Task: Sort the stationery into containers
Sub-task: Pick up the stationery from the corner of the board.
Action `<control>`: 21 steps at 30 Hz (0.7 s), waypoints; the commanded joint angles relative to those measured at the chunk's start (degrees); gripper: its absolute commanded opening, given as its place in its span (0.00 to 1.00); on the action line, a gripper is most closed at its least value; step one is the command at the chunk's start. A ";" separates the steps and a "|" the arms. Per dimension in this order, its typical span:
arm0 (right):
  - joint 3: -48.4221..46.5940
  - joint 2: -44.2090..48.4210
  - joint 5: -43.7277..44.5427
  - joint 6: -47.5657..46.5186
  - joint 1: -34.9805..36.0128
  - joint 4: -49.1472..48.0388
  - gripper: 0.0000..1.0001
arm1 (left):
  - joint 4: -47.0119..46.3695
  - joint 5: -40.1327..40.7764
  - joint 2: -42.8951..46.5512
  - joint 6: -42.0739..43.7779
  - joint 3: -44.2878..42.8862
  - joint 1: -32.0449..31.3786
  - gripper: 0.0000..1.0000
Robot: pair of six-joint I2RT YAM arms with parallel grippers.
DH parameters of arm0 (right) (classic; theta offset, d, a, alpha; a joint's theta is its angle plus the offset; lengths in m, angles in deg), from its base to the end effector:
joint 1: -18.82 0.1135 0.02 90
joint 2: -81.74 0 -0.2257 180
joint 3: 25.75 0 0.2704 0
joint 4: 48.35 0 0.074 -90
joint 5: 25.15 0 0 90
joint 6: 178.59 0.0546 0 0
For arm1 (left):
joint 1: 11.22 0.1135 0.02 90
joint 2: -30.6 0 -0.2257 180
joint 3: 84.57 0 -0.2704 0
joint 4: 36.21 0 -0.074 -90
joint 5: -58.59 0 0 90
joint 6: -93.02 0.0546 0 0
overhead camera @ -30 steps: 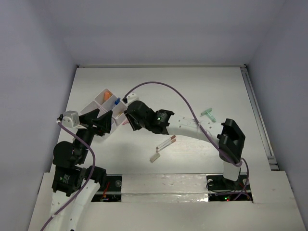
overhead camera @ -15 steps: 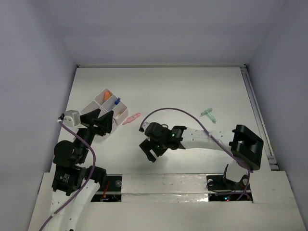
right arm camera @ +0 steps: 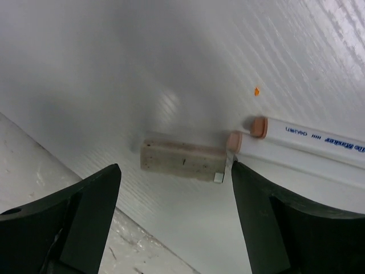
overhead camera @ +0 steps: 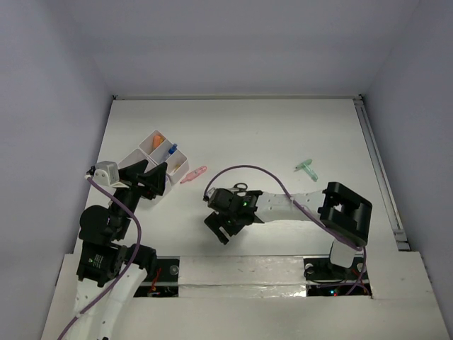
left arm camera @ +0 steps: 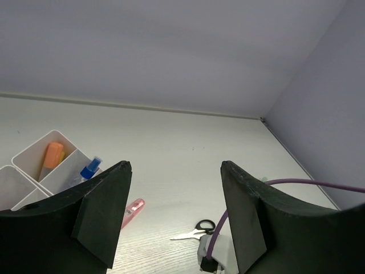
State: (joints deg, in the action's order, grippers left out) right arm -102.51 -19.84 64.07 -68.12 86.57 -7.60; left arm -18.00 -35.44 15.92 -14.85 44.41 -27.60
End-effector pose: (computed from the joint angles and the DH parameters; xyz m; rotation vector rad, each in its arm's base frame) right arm 0.1371 0.3371 0.1040 -1.1314 2.5745 0.4375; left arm 0.1347 -0.0436 0.3709 0.0453 1.2741 -0.5602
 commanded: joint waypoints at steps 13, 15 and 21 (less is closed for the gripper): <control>-5.66 -5.46 17.98 6.41 6.95 5.21 0.69 | -3.45 -1.07 0.00 0.12 -0.13 0.47 0.61; -6.28 -5.91 19.93 7.47 7.83 6.44 0.66 | -3.37 -1.15 0.09 0.11 -0.13 0.47 0.61; -7.86 -6.96 23.27 9.59 9.51 7.94 0.60 | -3.37 -0.98 0.26 0.11 0.05 0.47 0.61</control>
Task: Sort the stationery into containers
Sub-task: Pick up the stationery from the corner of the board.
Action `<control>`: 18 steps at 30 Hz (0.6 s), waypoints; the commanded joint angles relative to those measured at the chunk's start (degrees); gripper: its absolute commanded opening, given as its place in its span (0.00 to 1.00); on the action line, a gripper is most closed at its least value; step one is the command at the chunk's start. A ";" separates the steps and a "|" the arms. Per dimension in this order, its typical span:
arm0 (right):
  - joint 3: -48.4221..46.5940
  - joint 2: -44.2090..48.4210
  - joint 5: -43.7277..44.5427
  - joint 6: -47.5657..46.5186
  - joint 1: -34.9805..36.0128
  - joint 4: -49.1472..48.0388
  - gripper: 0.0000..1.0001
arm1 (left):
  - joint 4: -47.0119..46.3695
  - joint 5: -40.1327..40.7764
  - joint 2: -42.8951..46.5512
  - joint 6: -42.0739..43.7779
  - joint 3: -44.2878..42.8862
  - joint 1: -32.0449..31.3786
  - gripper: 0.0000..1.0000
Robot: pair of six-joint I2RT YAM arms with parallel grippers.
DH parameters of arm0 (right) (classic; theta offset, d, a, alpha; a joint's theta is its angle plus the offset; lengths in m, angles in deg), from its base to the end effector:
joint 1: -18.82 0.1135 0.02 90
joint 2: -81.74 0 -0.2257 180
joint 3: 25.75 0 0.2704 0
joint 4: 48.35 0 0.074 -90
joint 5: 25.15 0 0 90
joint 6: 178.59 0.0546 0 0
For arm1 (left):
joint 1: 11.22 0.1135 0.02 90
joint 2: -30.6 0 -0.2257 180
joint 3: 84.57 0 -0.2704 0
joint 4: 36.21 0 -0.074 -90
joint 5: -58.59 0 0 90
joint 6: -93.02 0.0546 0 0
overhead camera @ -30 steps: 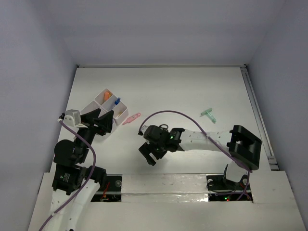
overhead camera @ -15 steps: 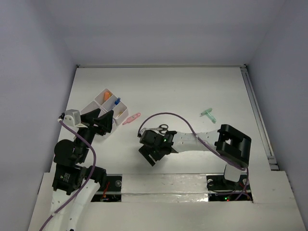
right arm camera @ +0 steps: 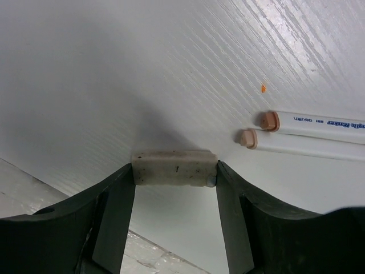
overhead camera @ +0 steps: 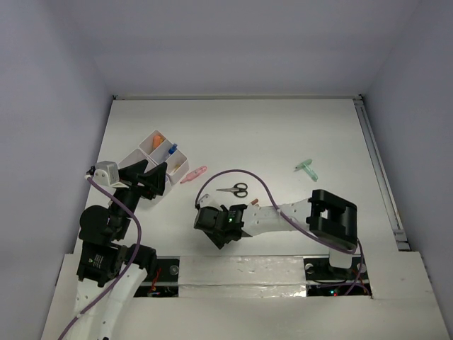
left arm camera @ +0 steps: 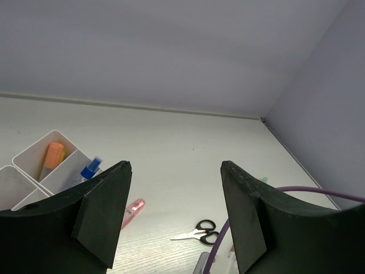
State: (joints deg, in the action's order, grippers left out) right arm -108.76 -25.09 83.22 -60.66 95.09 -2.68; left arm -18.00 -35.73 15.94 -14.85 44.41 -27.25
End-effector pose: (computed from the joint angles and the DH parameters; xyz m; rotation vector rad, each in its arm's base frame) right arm 0.1061 0.3619 0.1025 -1.0219 2.4678 0.1160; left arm 0.1348 -0.0430 0.3709 0.0458 1.2737 -0.5581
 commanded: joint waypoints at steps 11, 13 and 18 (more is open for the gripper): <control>-6.18 2.24 11.06 -1.28 0.99 2.06 0.59 | -3.45 -0.69 0.33 0.11 -0.04 0.12 0.61; -7.84 1.97 12.56 -2.95 0.46 1.26 0.60 | -3.45 -0.61 0.15 0.11 -0.04 0.12 0.61; -13.47 1.36 13.71 -10.25 -1.29 -4.95 0.60 | -3.28 -0.43 -0.11 0.29 -0.13 0.12 0.61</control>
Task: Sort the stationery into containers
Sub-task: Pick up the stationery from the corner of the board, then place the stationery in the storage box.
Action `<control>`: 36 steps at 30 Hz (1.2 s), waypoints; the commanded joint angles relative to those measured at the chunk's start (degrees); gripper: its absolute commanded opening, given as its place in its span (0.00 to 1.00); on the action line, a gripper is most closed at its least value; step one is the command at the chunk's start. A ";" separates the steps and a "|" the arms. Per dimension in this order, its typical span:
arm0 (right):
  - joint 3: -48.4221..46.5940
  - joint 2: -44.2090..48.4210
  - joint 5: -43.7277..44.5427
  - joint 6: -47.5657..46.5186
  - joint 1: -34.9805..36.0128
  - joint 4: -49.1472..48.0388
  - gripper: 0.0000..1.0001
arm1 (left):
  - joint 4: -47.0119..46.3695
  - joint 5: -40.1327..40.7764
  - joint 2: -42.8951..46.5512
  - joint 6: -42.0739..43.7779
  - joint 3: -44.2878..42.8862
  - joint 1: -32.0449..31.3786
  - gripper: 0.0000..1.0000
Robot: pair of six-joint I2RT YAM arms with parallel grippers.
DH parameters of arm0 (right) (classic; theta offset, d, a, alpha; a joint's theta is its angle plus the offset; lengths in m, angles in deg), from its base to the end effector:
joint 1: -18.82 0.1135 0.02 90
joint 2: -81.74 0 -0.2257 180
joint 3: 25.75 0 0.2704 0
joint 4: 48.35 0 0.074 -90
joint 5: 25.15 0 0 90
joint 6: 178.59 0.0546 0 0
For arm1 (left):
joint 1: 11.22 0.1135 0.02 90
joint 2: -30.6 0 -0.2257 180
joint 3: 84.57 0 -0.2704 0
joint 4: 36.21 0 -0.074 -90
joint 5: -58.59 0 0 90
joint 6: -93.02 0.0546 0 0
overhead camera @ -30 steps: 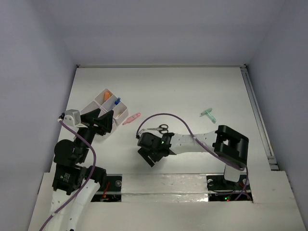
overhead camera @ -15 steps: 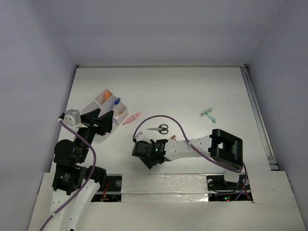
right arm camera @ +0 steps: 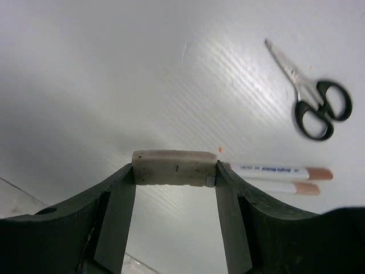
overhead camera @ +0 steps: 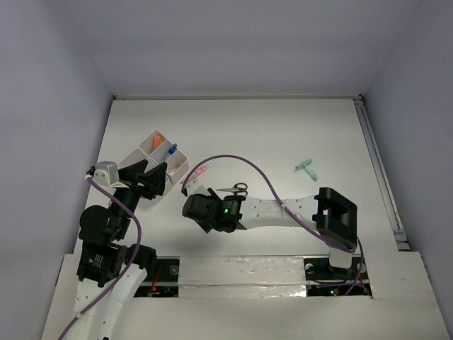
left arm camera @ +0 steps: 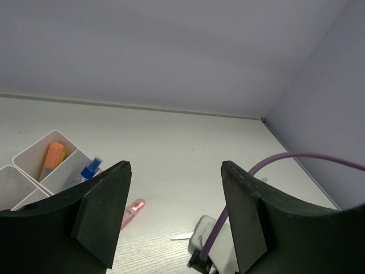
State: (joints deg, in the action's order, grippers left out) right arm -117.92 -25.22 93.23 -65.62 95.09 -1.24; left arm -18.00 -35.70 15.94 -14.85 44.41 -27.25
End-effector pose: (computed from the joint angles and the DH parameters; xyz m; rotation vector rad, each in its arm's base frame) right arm 0.1213 0.3870 0.1527 -0.9625 2.2643 0.0659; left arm 0.1348 -0.0430 0.3709 0.0454 1.2737 -0.5578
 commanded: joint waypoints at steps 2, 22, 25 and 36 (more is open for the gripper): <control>-5.54 1.14 2.39 -8.61 -3.48 -9.40 0.60 | -3.28 -0.36 -0.11 0.20 -0.04 0.12 0.61; -32.18 -20.48 -14.05 -19.18 -16.15 -30.68 0.60 | -3.10 -0.63 -1.17 0.46 -0.30 0.12 0.61; -34.64 -22.41 -14.14 -19.53 -16.68 -30.24 0.60 | -3.10 -0.63 -1.08 0.38 -0.30 0.12 0.61; -36.84 -24.53 -15.99 -19.88 -17.21 -28.48 0.72 | -3.19 -0.71 -1.43 0.55 -0.39 -0.40 0.61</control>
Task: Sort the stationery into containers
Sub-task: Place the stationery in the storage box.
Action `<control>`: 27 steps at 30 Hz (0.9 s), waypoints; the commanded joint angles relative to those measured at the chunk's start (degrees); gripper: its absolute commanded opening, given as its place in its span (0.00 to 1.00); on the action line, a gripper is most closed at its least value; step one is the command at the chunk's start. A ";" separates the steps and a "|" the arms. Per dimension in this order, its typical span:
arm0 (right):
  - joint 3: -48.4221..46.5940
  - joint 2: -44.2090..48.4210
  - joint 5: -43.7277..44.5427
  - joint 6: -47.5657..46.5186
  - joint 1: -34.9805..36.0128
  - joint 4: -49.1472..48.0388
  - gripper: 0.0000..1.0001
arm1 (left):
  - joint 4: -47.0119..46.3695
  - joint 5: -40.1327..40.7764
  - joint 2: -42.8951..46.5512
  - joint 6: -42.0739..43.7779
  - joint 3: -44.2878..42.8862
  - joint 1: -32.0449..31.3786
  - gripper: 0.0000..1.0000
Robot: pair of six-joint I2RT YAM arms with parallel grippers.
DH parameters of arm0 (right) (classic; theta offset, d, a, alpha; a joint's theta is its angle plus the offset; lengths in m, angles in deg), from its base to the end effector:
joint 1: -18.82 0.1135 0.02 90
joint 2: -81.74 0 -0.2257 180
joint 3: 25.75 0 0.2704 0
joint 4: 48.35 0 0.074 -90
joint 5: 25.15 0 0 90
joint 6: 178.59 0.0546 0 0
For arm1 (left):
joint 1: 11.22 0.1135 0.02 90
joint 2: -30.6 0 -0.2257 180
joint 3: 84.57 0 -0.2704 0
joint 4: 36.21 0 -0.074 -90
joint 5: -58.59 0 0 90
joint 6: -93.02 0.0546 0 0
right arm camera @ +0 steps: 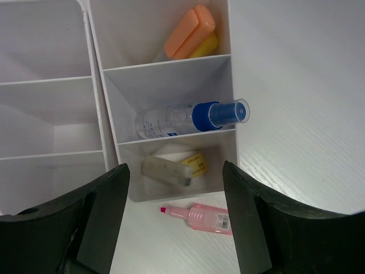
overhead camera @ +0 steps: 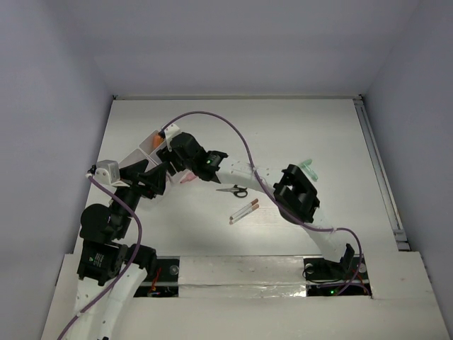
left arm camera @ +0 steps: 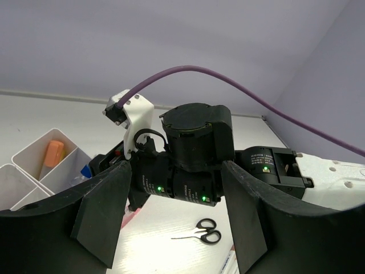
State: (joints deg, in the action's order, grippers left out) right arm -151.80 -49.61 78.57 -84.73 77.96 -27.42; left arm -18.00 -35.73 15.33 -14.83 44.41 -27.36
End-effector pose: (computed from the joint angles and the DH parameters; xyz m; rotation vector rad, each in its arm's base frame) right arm 0.2944 0.4675 0.2018 -0.8106 1.8768 0.4535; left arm 0.1374 -0.0440 0.3696 0.0469 1.2846 -0.5584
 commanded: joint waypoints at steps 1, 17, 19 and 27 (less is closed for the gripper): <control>-2.87 -0.05 -1.24 -0.78 -0.07 -2.30 0.73 | -3.10 -0.61 -0.82 0.53 -0.48 -0.29 0.61; 28.10 26.83 1.67 2.98 -3.23 -11.00 0.09 | -3.28 -0.34 -1.52 0.71 -0.39 -0.29 0.61; 32.70 30.69 1.31 5.62 -5.24 -8.28 0.00 | -3.45 -0.34 -1.52 0.71 -0.30 -0.29 0.61; 55.19 47.04 2.80 16.52 -6.40 0.77 0.00 | -3.36 0.10 -3.89 1.59 -0.65 0.23 0.57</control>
State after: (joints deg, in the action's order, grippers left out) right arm -102.71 -5.22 80.01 -73.91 70.55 -30.97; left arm -18.05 -35.57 13.28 -14.33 44.41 -27.34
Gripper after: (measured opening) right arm 0.010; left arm 0.582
